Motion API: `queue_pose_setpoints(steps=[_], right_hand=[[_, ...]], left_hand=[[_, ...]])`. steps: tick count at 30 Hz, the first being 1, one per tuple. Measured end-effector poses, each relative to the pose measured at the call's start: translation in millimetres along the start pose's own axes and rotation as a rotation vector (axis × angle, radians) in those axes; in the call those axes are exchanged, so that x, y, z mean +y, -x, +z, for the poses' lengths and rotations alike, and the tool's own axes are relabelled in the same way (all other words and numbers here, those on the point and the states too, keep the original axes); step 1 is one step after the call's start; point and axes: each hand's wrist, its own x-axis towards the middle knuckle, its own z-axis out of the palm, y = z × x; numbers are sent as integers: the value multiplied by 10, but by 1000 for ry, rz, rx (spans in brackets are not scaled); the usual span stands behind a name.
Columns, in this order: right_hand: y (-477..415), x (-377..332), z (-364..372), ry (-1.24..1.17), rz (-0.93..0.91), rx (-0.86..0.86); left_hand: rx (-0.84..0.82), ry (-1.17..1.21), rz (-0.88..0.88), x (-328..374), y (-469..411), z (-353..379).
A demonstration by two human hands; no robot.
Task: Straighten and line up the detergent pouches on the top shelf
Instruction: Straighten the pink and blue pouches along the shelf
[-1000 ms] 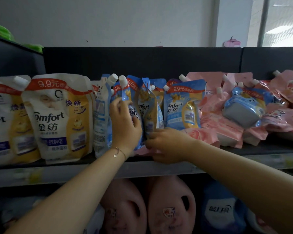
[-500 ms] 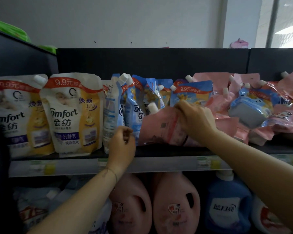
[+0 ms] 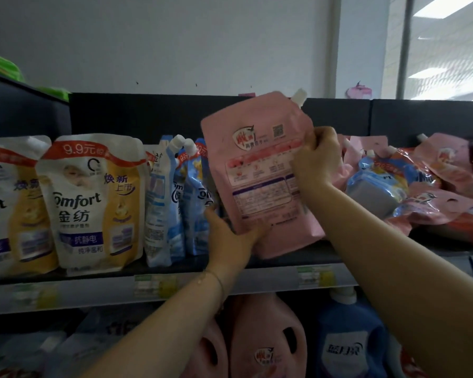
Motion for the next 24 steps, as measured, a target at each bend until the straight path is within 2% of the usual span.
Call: queue_pose_setpoints(steps=[3,6,11,16,19,24], right_hand=[[10,24,154,-157,117,31],[74,98,256,-215,160,42],[321,540,314,7,225,-263],[329,714,146,231,148,-375],[351,736,12,343,103,-473],[498,630,-236,602,-86,-661]], left_hand=[[39,-19,188,35,-67,14],[127,-93,277,17,-169,-66],[281,-398,269,-178,-210,-215],[341,-806,516,-138,-164,-189],[268,-874,592,-84,-132,-144],[3,-927,539,-73,-5,-148]])
